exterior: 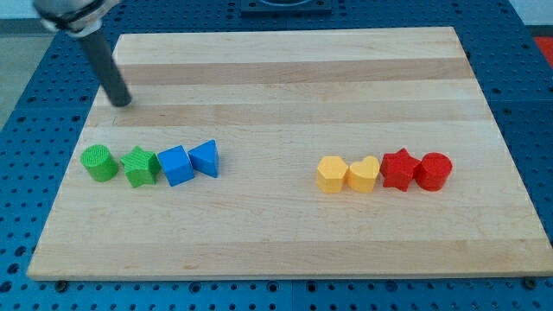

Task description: Separate the blue triangle from the blue cube

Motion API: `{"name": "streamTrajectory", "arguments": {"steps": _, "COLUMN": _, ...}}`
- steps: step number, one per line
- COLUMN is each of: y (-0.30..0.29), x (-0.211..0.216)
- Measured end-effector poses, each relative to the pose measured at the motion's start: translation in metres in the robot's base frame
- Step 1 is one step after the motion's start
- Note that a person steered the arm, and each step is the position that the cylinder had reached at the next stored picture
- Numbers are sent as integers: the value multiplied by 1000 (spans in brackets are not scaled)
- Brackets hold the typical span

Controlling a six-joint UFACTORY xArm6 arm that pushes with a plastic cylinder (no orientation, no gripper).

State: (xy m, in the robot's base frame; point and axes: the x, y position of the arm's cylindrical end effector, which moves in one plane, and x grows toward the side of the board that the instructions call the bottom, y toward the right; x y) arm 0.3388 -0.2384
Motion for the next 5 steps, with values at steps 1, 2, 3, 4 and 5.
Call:
{"name": "streamTrajectory", "arguments": {"steps": 1, "y": 66, "x": -9}}
{"name": "streamTrajectory", "arguments": {"steps": 2, "y": 83, "x": 39}}
{"name": "streamTrajectory", "arguments": {"steps": 3, "y": 83, "x": 87}}
{"name": "streamTrajectory", "arguments": {"steps": 4, "y": 83, "x": 86}}
{"name": "streamTrajectory", "arguments": {"steps": 5, "y": 138, "x": 136}}
